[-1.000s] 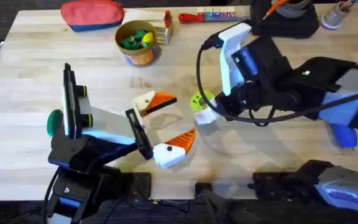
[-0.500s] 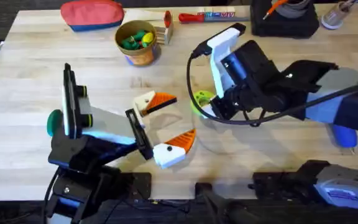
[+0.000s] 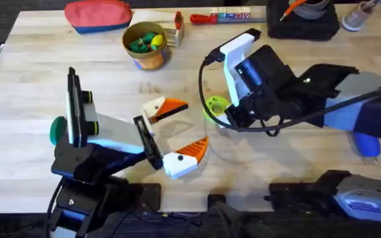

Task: Pick up the gripper from the table and insert it into the empty holder that is missing its gripper. Then pick up a screw, insert it into the mounting hole, and use the screwdriver to tighten it. Finally, clean up the table by picking up the vegetable and placing it into the bucket.

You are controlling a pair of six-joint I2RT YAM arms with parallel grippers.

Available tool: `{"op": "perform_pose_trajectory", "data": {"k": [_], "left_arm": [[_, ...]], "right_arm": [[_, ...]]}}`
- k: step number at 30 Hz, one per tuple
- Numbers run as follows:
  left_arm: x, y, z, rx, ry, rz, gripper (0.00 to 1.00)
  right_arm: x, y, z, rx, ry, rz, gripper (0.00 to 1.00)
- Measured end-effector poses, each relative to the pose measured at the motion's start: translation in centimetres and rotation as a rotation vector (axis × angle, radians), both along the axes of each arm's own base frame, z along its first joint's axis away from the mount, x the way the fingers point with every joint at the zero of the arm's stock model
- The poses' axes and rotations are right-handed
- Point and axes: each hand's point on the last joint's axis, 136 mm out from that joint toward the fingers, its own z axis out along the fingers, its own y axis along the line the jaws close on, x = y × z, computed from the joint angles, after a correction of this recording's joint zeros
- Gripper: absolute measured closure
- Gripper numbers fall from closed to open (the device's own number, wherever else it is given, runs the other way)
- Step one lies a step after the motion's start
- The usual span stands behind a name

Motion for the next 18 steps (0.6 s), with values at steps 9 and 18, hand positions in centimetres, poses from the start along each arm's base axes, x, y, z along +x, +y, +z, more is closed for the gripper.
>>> {"op": "perform_pose_trajectory", "data": {"k": [9,18], "left_arm": [[0.0,0.0,0.0,0.000,0.000,0.000,0.013],[0.0,0.0,0.0,0.000,0.000,0.000,0.013]], "right_arm": [[-0.1,0.4,-0.2,-0.002,0.003,0.015,0.997],[0.3,0.2,0.9,-0.018,0.008,0.019,0.998]]}}
